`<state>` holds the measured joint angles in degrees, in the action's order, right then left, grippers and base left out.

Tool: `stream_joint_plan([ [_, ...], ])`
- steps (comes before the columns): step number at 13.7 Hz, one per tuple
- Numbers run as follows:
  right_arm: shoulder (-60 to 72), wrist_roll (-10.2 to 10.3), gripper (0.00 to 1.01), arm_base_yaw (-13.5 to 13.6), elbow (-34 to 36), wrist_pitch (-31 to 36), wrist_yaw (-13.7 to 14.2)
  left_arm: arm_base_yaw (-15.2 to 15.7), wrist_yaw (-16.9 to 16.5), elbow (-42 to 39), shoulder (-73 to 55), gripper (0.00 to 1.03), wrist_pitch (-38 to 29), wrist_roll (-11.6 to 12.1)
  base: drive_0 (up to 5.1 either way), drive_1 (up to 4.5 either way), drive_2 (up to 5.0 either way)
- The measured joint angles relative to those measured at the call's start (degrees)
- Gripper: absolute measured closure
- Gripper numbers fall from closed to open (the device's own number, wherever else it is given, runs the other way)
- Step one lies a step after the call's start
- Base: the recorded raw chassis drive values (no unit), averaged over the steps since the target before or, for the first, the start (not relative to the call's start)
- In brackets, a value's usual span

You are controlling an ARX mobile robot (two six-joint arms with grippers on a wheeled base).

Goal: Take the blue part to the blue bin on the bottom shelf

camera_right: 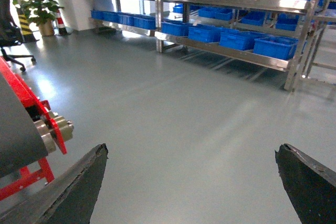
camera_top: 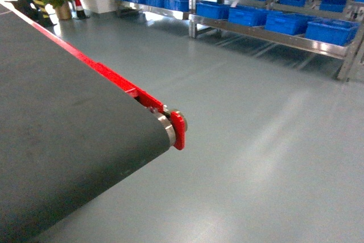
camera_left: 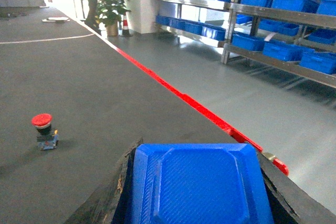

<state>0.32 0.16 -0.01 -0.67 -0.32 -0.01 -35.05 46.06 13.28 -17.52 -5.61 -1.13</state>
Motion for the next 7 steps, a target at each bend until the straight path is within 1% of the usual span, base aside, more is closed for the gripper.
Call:
stream_joint_plan([
  [7, 0.0, 0.0, 0.03, 0.0, 0.0, 0.02, 0.0, 0.0, 0.0, 0.0, 0.0, 0.59, 0.0, 0.0, -1.6, -1.58, -1.6],
])
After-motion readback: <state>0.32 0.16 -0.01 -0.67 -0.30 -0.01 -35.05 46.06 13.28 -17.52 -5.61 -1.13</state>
